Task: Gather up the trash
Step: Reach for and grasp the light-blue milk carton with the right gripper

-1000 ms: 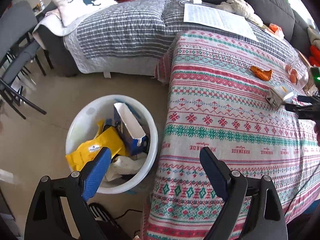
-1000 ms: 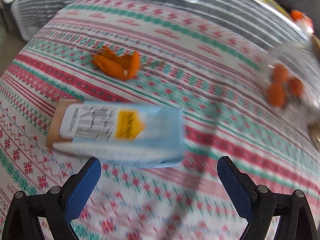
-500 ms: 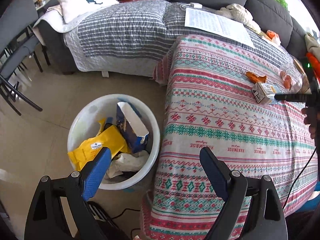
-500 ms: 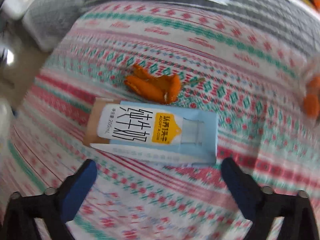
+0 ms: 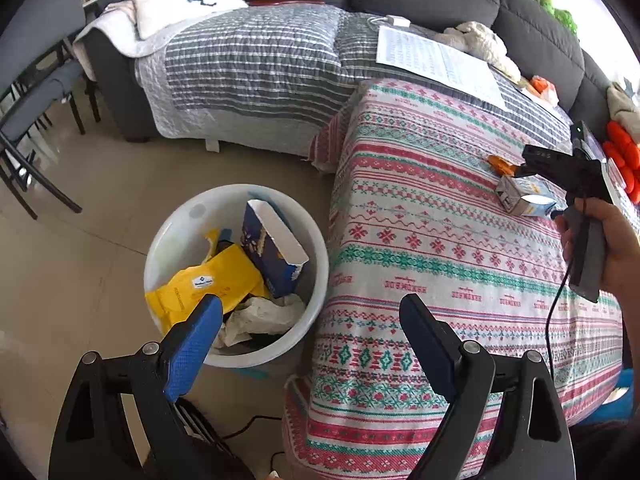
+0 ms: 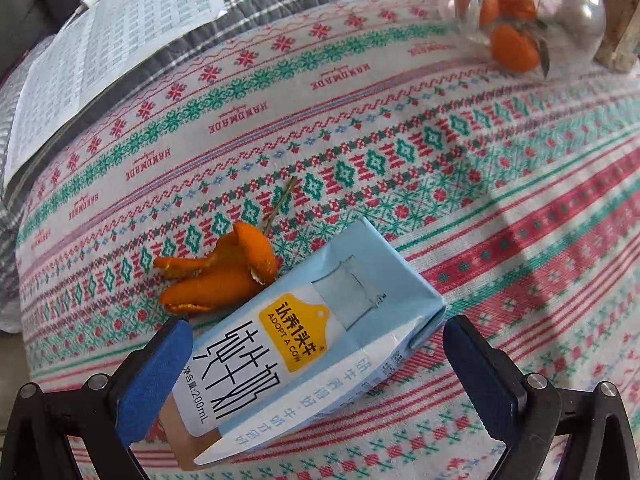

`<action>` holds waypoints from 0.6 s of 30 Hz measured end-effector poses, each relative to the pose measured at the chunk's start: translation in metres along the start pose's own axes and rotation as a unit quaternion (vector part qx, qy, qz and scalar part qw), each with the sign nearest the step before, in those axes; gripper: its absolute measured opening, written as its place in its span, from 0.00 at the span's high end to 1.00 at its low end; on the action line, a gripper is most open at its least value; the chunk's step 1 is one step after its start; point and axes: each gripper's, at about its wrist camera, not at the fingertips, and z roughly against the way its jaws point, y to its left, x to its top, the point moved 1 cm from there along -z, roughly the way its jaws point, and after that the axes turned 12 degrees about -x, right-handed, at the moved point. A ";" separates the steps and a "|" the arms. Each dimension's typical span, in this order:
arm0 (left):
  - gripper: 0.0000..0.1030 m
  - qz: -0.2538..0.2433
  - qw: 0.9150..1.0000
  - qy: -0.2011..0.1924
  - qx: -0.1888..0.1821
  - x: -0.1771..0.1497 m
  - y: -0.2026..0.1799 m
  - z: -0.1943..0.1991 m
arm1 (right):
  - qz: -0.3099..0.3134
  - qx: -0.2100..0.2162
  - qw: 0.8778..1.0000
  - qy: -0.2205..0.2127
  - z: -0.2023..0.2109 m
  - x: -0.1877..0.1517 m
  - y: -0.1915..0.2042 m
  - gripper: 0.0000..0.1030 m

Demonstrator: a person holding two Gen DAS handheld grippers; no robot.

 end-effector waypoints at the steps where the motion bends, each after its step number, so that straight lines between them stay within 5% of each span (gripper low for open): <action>1: 0.11 -0.004 1.000 -0.002 -0.001 0.000 -0.003 0.001 | 0.014 -0.005 1.000 -0.004 0.004 -0.004 -0.002 0.01; 3: 0.11 -0.007 1.000 -0.003 -0.004 0.000 -0.008 0.001 | 0.057 -0.007 0.998 0.009 0.007 -0.002 0.009 0.01; 8: 0.11 -0.004 1.000 0.000 -0.027 -0.002 -0.018 0.001 | 0.020 -0.005 0.999 0.042 0.006 0.003 0.000 0.01; 13: 0.11 -0.011 1.000 -0.010 -0.019 0.000 -0.014 0.008 | 0.016 -0.026 1.000 0.005 0.002 0.001 0.016 0.00; 18: 0.11 0.018 1.000 -0.009 -0.018 0.002 0.004 0.009 | 0.047 -0.007 0.999 0.021 0.003 0.003 0.020 0.00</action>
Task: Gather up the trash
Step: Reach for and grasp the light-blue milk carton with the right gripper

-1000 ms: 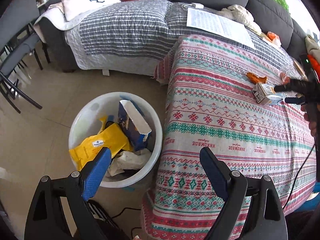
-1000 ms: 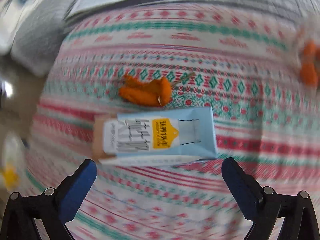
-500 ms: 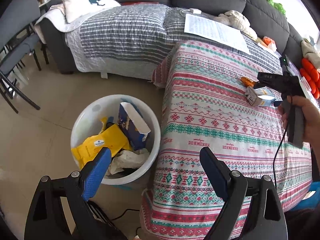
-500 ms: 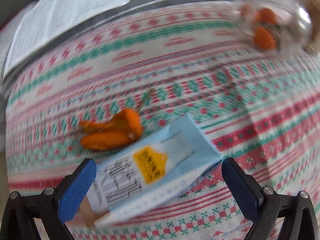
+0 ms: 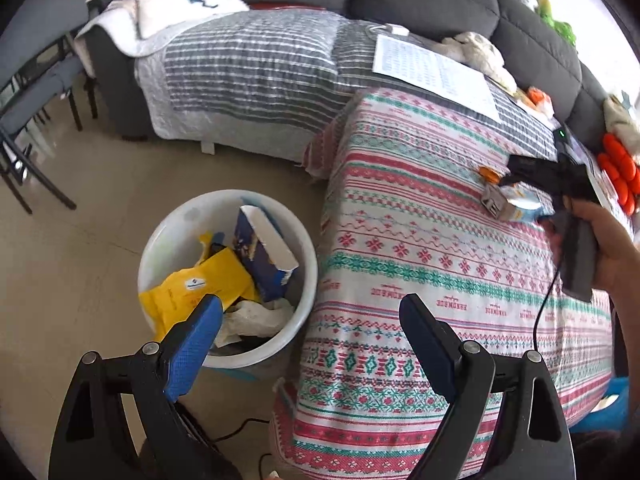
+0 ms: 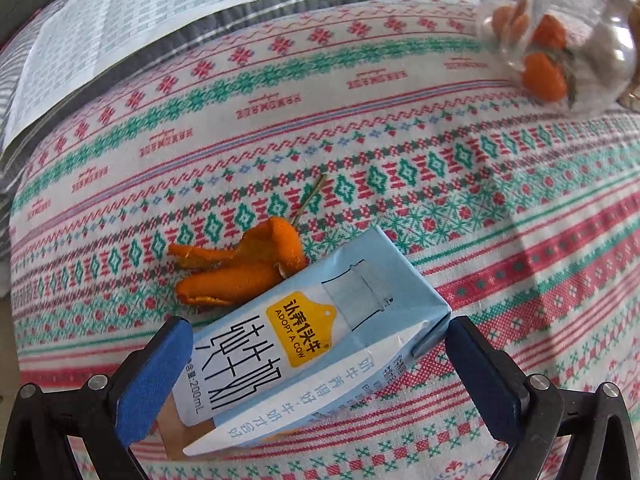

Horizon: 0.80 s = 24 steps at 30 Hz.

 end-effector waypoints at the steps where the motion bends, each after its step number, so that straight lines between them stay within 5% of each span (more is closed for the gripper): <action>1: 0.11 0.002 1.000 0.000 0.001 -0.001 0.002 0.001 | 0.002 0.012 1.000 0.007 -0.002 0.001 -0.003 0.00; 5: 0.11 0.004 1.000 -0.003 0.002 0.000 0.009 0.006 | 0.019 0.039 0.998 0.046 -0.007 -0.002 -0.027 0.00; 8: 0.11 0.008 1.000 -0.008 0.001 0.001 0.013 0.010 | 0.028 0.006 0.998 0.056 -0.004 -0.003 -0.049 0.00; 14: 0.11 0.022 1.000 -0.010 -0.005 0.003 0.019 0.013 | -0.103 0.023 0.993 0.051 0.007 -0.002 -0.058 0.00; 18: 0.11 0.031 0.999 -0.013 -0.004 0.005 0.025 0.015 | -0.159 -0.015 0.986 0.041 -0.001 -0.009 -0.041 0.00; 24: 0.11 0.035 0.999 -0.018 -0.004 0.007 0.030 0.018 | -0.153 -0.089 0.983 0.046 -0.030 -0.026 -0.026 0.00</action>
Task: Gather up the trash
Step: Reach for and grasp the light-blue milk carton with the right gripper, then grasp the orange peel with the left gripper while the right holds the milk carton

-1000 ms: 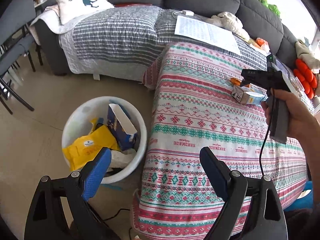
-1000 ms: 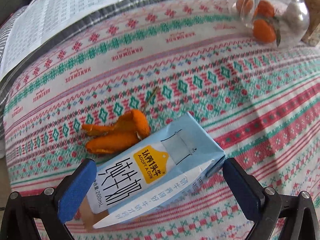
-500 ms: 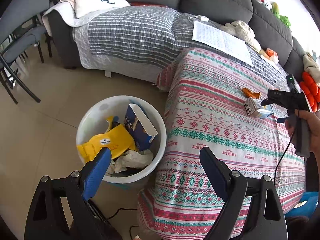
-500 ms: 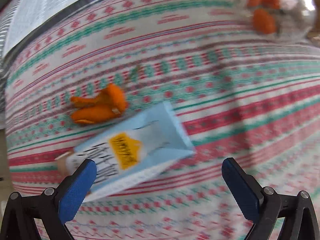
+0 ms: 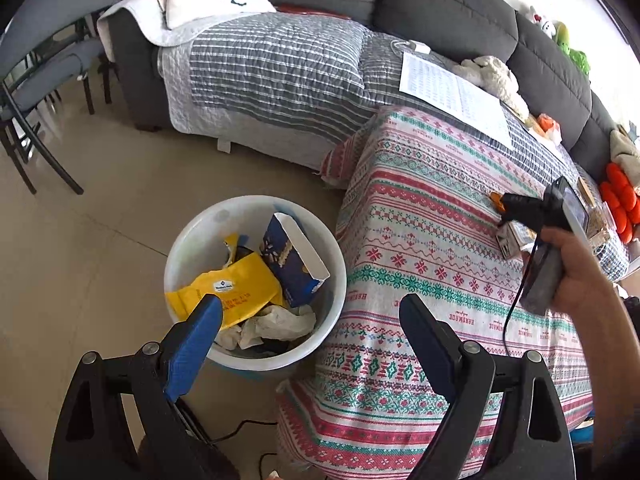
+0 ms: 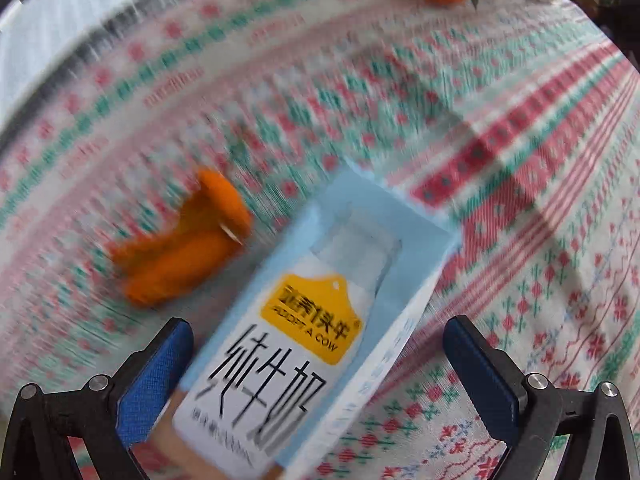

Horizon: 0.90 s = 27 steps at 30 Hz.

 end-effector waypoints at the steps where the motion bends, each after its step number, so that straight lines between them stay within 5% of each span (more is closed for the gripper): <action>1: 0.11 0.000 1.000 -0.001 0.001 0.000 -0.001 0.000 | 0.010 0.000 1.000 -0.014 0.001 -0.001 0.004 0.00; 7: 0.11 -0.011 1.000 -0.003 0.002 -0.001 -0.013 -0.003 | 0.116 0.008 0.993 -0.035 0.004 -0.021 -0.025 0.07; 11: 0.11 -0.022 1.000 -0.005 0.010 -0.007 -0.025 -0.008 | 0.156 0.059 0.985 -0.040 0.005 -0.032 -0.068 0.44; 14: 0.11 -0.037 0.999 0.003 0.000 -0.015 -0.043 -0.013 | 0.159 0.123 0.980 -0.013 0.010 -0.024 -0.114 0.45; 18: 0.11 -0.071 0.997 0.014 0.002 -0.018 -0.075 -0.025 | 0.164 0.161 0.973 -0.029 0.031 -0.010 -0.178 0.45; 24: 0.11 -0.138 0.990 0.029 -0.019 -0.006 -0.159 -0.060 | 0.188 0.155 0.965 -0.093 0.048 0.003 -0.210 0.45; 27: 0.11 -0.150 0.987 0.049 -0.032 -0.001 -0.198 -0.087 | 0.185 0.164 0.966 -0.070 0.025 0.009 -0.216 0.45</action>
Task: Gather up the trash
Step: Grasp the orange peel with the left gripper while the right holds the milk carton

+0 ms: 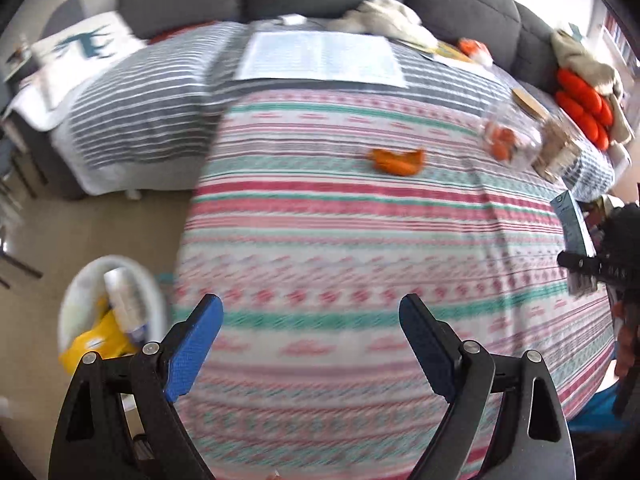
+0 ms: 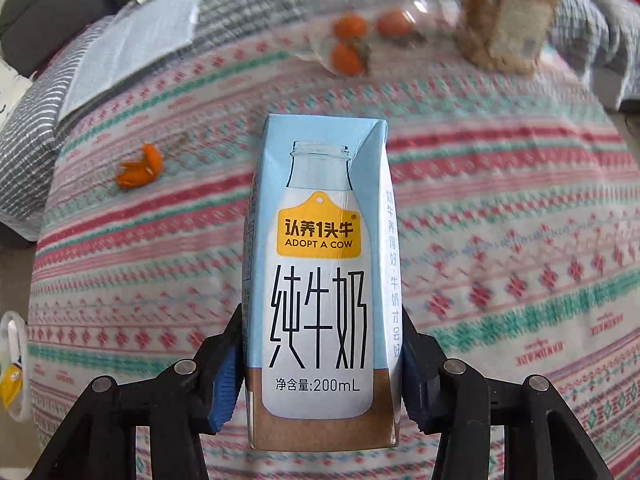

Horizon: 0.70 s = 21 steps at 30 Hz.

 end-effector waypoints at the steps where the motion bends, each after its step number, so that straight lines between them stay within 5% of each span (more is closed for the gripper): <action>1: 0.11 0.000 1.000 0.004 -0.005 0.007 -0.010 -0.011 | -0.006 0.010 1.000 0.004 -0.007 0.003 0.002 0.45; 10: 0.12 0.025 1.000 0.009 0.000 0.055 -0.052 -0.080 | 0.004 0.004 1.000 0.000 -0.012 0.018 -0.032 0.45; 15: 0.29 0.043 0.999 0.009 -0.022 0.079 -0.059 -0.116 | 0.007 -0.001 1.000 0.013 -0.024 0.021 -0.042 0.45; 21: 0.30 0.049 0.999 -0.009 -0.009 0.111 -0.072 -0.148 | 0.000 0.015 1.000 0.026 -0.029 0.023 -0.055 0.44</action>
